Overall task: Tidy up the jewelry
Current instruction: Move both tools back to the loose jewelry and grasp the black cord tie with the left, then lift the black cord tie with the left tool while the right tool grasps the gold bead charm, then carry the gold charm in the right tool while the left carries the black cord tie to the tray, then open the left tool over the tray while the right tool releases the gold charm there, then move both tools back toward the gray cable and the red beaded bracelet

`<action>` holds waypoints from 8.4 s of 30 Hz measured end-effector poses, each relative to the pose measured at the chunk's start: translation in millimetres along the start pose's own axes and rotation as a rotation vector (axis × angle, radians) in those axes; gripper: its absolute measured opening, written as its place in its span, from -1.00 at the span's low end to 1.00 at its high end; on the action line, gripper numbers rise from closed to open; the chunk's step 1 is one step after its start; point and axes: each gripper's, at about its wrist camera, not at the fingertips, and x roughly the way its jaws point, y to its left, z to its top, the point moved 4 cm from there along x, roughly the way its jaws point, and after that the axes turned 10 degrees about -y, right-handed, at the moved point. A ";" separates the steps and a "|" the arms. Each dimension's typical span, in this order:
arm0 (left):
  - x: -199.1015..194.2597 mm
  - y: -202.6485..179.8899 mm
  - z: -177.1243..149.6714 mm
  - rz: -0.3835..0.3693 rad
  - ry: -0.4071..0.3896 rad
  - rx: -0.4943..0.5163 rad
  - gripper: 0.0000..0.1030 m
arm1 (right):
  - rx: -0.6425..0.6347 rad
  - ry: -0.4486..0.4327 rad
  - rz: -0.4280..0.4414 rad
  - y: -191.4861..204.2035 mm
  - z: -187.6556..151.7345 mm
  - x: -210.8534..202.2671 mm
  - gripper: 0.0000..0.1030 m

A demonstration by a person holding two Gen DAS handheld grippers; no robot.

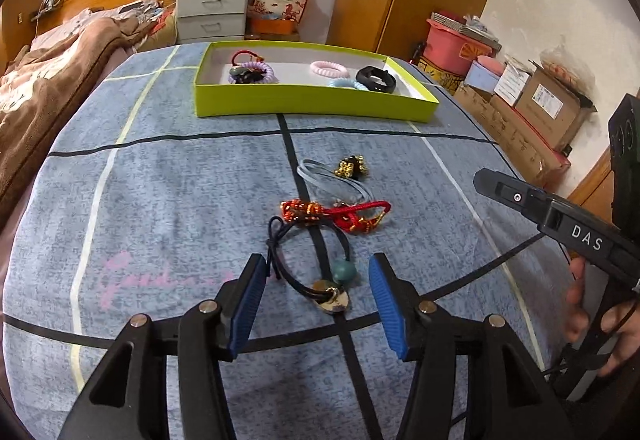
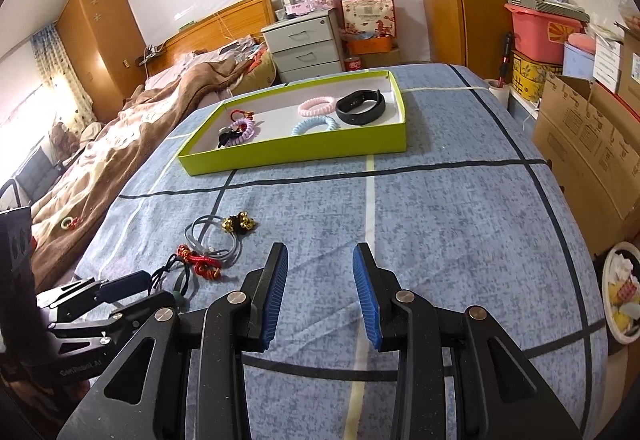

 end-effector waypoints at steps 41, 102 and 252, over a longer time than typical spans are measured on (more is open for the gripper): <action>-3.9 57.7 7.0 0.139 -0.055 -0.067 -0.69 | -0.069 0.074 0.104 48.3 8.6 42.9 -0.32; -1.0 70.8 7.3 0.124 -0.037 -0.104 -0.69 | -0.189 0.167 0.130 76.7 1.1 94.6 -0.47; 8.7 52.8 72.9 0.066 -0.095 -0.101 -0.10 | -0.242 0.185 0.058 74.3 -7.2 80.8 -0.14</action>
